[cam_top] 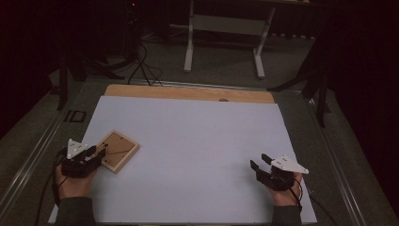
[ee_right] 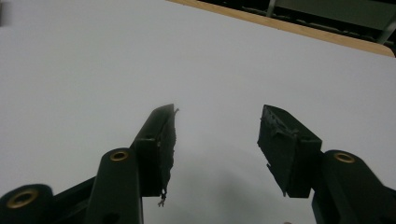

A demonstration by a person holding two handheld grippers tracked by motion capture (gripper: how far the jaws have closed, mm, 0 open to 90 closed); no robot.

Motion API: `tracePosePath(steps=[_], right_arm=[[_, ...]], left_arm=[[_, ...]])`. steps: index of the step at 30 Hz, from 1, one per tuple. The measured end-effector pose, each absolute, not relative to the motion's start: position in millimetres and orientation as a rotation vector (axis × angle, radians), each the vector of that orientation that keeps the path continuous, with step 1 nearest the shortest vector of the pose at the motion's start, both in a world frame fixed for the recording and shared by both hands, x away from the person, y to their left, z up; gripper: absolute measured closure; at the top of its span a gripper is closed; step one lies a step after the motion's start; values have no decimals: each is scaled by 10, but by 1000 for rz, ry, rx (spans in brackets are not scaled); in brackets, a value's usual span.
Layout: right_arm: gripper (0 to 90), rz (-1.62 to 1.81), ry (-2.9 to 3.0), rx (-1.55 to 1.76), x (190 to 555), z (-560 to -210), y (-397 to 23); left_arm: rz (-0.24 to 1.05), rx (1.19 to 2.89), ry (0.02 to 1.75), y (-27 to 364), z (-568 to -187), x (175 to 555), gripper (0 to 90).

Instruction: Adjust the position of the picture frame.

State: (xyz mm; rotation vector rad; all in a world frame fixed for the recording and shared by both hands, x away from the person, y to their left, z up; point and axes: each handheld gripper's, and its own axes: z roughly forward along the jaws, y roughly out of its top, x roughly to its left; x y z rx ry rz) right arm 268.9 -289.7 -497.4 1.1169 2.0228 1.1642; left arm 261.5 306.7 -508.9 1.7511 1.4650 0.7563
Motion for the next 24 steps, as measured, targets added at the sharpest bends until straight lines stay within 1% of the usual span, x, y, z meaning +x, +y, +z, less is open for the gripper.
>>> tracePosePath(steps=[15, 24], right_arm=[[439, 1161, 2029, 1117, 2696, -4978, -2896], [437, 1162, 2030, 1115, 2696, -4978, -2898]], left_arm=[[758, 1739, 1574, 3167, -5162, 2664, 623], [769, 1732, 1624, 3188, -5193, 2686, 617]])
